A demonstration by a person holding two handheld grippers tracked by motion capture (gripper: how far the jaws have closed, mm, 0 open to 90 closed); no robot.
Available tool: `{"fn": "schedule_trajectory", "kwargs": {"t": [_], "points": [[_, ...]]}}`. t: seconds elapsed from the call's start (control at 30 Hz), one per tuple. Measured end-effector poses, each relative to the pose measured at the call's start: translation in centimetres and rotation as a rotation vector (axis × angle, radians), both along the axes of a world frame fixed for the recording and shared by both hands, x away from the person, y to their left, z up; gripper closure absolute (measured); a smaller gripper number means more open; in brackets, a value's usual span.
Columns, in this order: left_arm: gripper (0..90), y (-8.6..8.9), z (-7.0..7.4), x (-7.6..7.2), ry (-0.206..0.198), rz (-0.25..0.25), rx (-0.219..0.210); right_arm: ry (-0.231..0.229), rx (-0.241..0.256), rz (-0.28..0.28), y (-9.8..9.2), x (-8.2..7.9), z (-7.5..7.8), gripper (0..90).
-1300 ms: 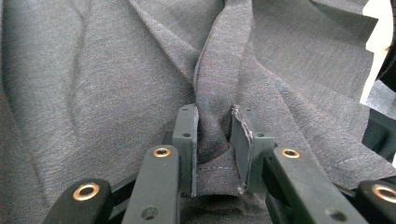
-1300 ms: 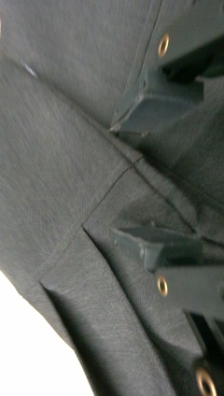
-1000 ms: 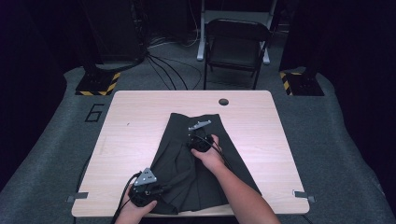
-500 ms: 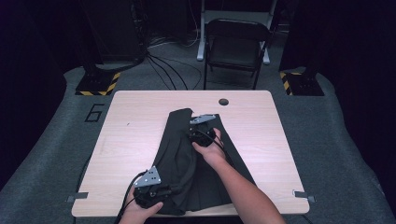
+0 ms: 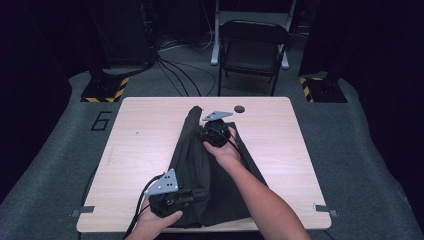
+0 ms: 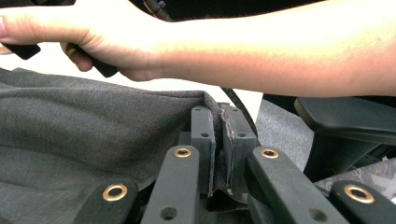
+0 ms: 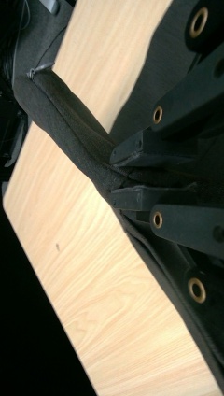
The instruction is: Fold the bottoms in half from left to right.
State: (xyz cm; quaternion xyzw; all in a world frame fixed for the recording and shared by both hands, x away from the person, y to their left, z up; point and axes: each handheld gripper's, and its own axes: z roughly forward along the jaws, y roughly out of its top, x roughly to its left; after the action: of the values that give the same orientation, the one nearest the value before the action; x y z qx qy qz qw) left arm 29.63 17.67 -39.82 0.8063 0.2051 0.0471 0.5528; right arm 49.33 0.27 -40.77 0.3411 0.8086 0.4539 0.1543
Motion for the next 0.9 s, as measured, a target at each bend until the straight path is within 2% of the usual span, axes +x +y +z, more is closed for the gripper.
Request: {"fn": "schedule_trajectory", "kwargs": {"t": [0.13,0.37,0.63,0.67,0.9], "points": [[84.5,-0.4,0.5,0.1,-0.006,-0.003,0.000,0.016,0.020,-0.017,-0.3,0.2,0.7,78.6],[84.5,-1.2,1.6,0.4,-0.004,-0.027,0.003,0.004,0.019,-0.026,-1.3,0.4,2.2,78.6],[84.5,-1.7,3.3,0.3,-0.038,-0.043,0.000,-0.026,0.017,-0.023,-2.0,0.2,4.0,78.5],[84.5,-1.8,3.8,0.1,-0.056,-0.050,0.002,-0.038,0.020,-0.020,-2.2,0.1,4.7,78.4],[84.5,-2.5,5.1,-0.1,-0.084,-0.062,-0.019,-0.087,0.024,-0.011,-3.2,-0.3,7.0,78.4]]}}
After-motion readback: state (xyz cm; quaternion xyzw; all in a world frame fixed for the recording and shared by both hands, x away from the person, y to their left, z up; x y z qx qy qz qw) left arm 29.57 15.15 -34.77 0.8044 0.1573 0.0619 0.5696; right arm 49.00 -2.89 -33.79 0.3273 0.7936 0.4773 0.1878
